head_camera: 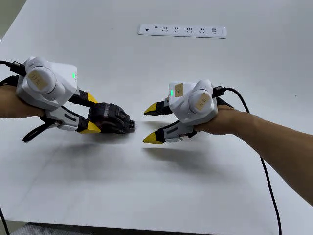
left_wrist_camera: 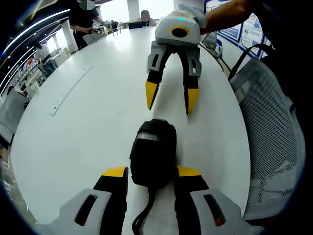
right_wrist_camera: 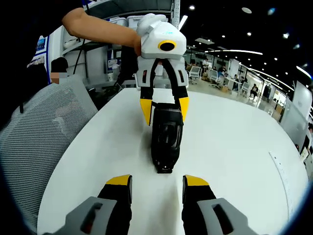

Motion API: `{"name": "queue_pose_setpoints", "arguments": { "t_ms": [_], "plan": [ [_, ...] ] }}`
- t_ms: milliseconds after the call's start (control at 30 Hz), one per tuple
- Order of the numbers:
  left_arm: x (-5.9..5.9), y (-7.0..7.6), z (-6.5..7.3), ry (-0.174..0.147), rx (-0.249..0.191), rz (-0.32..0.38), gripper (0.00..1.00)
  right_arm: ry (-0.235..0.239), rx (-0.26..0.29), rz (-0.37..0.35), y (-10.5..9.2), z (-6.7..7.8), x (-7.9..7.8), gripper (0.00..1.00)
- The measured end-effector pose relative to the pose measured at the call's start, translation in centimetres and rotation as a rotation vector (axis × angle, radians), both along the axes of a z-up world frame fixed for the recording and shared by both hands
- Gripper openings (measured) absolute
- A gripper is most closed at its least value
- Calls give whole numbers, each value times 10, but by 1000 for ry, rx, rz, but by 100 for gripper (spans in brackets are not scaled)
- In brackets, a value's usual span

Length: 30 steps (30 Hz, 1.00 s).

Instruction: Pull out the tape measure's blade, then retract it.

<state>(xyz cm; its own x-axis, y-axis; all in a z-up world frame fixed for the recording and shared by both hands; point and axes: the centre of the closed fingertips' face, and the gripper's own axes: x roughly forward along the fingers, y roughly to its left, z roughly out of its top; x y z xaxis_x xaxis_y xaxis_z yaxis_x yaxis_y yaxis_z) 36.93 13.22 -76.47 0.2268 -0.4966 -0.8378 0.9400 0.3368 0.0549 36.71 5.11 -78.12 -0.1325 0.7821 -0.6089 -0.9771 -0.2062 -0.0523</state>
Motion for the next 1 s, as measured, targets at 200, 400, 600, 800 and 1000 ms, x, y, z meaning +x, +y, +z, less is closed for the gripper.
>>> {"name": "queue_pose_setpoints", "arguments": {
  "t_ms": [200,400,600,800,1000],
  "plan": [
    [-1,1,-2,15,10,-31,26,-16,-1,18,11,-3,1,32],
    [-2,1,-2,23,1,-38,26,-36,-22,35,17,-11,2,27],
    [-1,1,-3,23,-5,-43,25,-35,-27,29,20,-15,4,21],
    [-2,1,-5,24,-6,-42,25,-30,-23,22,24,-18,5,17],
    [-2,0,-5,24,-5,-41,25,-40,-29,19,27,-21,6,13]
  ]
}}
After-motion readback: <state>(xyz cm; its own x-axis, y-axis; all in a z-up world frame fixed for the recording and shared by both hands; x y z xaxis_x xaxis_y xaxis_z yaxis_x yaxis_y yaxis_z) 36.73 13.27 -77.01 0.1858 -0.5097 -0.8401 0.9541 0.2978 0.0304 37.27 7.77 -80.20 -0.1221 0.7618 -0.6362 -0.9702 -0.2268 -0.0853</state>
